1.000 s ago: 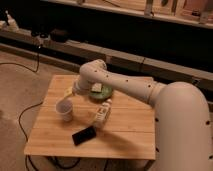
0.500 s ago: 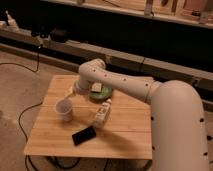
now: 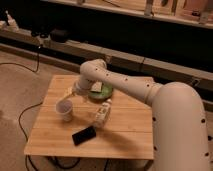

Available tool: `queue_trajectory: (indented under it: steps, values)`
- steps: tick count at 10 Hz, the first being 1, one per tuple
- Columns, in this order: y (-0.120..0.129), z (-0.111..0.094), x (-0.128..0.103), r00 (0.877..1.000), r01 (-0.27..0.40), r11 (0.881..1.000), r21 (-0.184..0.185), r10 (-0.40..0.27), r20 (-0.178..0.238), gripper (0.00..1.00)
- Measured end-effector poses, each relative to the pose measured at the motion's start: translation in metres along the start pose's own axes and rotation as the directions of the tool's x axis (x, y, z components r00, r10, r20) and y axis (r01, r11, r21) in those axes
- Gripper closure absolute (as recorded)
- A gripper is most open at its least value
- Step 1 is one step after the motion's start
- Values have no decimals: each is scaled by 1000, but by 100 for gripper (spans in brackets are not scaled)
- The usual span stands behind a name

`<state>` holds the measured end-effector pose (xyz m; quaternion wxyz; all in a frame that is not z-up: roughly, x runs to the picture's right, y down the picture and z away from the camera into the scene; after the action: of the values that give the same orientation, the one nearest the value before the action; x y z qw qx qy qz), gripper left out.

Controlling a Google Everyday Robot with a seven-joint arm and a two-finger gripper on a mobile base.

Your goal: Pick up the ceramic cup

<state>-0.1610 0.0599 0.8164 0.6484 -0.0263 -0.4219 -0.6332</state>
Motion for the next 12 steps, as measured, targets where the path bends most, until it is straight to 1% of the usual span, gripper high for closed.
queue_trajectory:
  steps: [1, 2, 3, 5, 6, 8, 10, 12]
  values:
    - [3, -3, -5, 1000, 1, 1000, 8, -2, 27, 28]
    - [13, -6, -10, 999, -8, 1000, -5, 8, 49, 28]
    - [24, -10, -13, 998, -16, 999, -29, 18, 65, 28]
    - [33, -7, -17, 996, -6, 998, -65, 12, 88, 28]
    - [34, -3, -18, 995, 0, 997, -76, 8, 99, 28]
    - [26, 5, -15, 994, 23, 997, -80, -15, 109, 28]
    - [19, 8, -11, 993, 47, 996, -82, -37, 114, 28]
    - [15, 18, -12, 986, 83, 991, -107, -66, 154, 28]
